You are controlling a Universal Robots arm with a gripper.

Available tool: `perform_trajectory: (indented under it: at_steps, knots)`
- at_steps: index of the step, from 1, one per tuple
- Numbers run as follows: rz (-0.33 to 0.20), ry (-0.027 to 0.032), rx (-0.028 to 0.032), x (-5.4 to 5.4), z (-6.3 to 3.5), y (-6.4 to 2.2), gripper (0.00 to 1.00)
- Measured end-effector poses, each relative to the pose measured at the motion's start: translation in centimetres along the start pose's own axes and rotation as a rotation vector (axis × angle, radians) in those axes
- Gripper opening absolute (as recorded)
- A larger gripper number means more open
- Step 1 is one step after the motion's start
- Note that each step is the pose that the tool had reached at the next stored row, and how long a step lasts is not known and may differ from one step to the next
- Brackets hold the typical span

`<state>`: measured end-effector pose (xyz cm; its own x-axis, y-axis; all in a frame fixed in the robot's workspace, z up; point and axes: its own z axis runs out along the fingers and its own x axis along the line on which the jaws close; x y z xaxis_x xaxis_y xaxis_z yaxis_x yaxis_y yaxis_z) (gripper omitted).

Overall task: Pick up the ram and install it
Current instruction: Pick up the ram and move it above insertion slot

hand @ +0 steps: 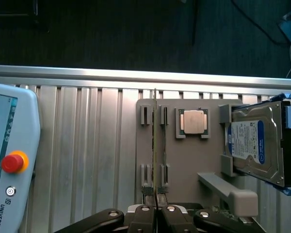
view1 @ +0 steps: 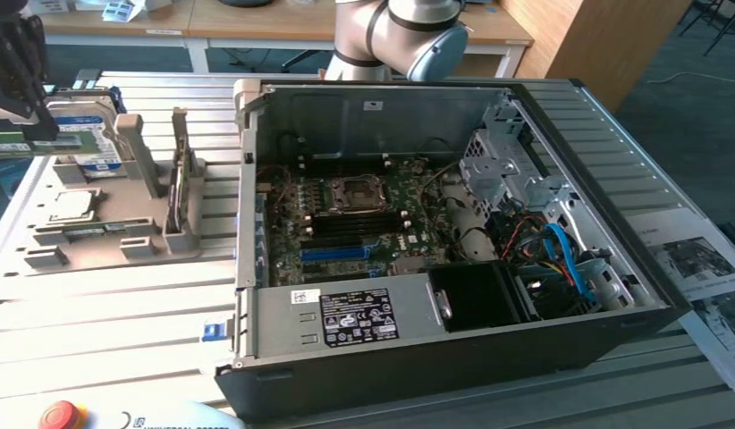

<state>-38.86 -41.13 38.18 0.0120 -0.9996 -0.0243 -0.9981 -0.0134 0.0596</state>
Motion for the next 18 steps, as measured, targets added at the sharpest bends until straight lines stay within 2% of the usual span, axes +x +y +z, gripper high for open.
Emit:
perform_trajectory:
  at_steps: [5,18]
  knots:
    - [0.0,-0.0001,-0.0116,0.0,-0.19,-0.4,0.12]
    - [0.0,-0.0001,-0.0094,0.0,-0.2,-0.39,0.12]
